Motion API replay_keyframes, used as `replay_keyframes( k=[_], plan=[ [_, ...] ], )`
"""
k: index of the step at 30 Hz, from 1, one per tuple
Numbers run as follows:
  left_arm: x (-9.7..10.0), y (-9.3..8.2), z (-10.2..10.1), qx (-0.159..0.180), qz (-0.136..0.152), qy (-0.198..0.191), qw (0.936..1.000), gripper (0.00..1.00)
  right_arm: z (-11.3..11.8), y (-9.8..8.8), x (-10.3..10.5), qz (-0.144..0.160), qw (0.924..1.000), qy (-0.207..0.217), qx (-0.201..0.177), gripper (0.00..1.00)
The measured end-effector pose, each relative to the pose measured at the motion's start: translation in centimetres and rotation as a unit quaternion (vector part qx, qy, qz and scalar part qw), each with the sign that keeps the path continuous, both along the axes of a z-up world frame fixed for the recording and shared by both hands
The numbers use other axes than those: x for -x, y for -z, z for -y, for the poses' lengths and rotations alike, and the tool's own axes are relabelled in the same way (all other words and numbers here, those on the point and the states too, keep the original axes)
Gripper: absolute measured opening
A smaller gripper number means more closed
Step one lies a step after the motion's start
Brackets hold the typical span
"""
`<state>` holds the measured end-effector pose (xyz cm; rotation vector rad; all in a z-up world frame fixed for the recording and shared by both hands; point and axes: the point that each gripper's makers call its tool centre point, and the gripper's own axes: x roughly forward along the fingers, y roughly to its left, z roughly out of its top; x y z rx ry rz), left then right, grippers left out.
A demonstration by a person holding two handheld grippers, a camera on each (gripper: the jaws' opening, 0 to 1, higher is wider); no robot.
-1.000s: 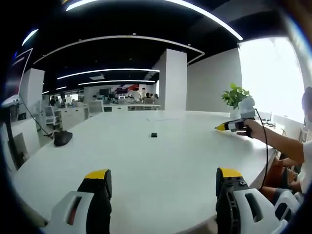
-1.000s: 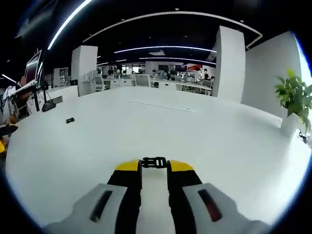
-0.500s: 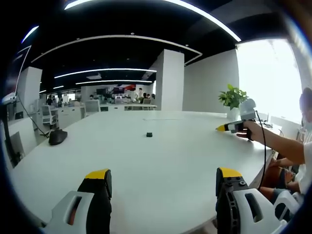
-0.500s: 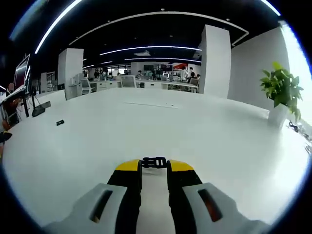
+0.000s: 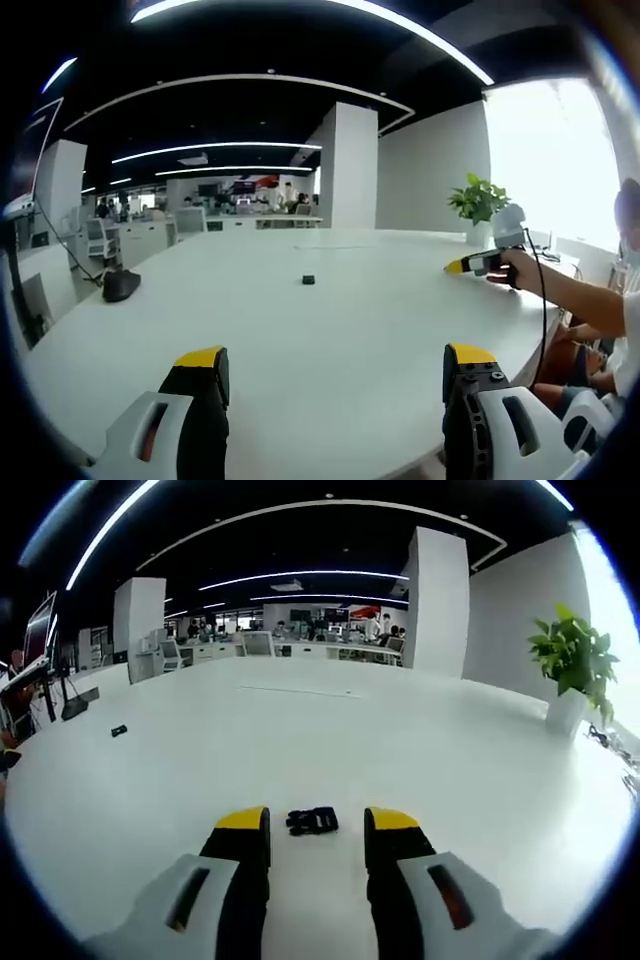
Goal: Snap the two parts of the plastic buckle together until the buckle closes and remains connected.
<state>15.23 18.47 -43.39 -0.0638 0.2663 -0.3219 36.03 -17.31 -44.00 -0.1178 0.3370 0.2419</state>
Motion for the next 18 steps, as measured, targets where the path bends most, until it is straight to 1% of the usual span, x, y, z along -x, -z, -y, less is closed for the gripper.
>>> replay_keyframes(
  k=[2, 4, 7, 11, 14, 18],
  plan=[
    [-0.1, 0.1, -0.1, -0.002, -0.001, 0.0, 1.0, 0.9, 0.1, -0.6, -0.1, 0.006, 0.9999, 0.001, -0.013, 0.36],
    [-0.2, 0.1, -0.3, -0.004, -0.001, -0.001, 1.0, 0.9, 0.2, -1.4, -0.1, 0.014, 0.9992, 0.002, -0.037, 0.37],
    [-0.6, -0.1, -0.6, 0.0, 0.003, -0.001, 1.0, 0.9, 0.6, -2.4, -0.2, 0.02, 0.9988, 0.0, -0.046, 0.37],
    [-1.4, -1.1, -1.0, 0.009, 0.017, -0.003, 0.9998, 0.89, 1.1, -3.4, -0.4, 0.028, 0.9979, -0.004, -0.058, 0.37],
    [-2.1, -1.5, -1.1, 0.01, 0.022, -0.002, 0.9997, 0.89, 1.1, -3.4, -0.4, 0.027, 0.9976, -0.006, -0.064, 0.36],
    [-2.8, -1.9, -1.5, 0.015, 0.027, -0.001, 0.9995, 0.89, 0.6, -3.1, 0.3, 0.026, 0.9968, -0.018, -0.074, 0.36]
  ],
)
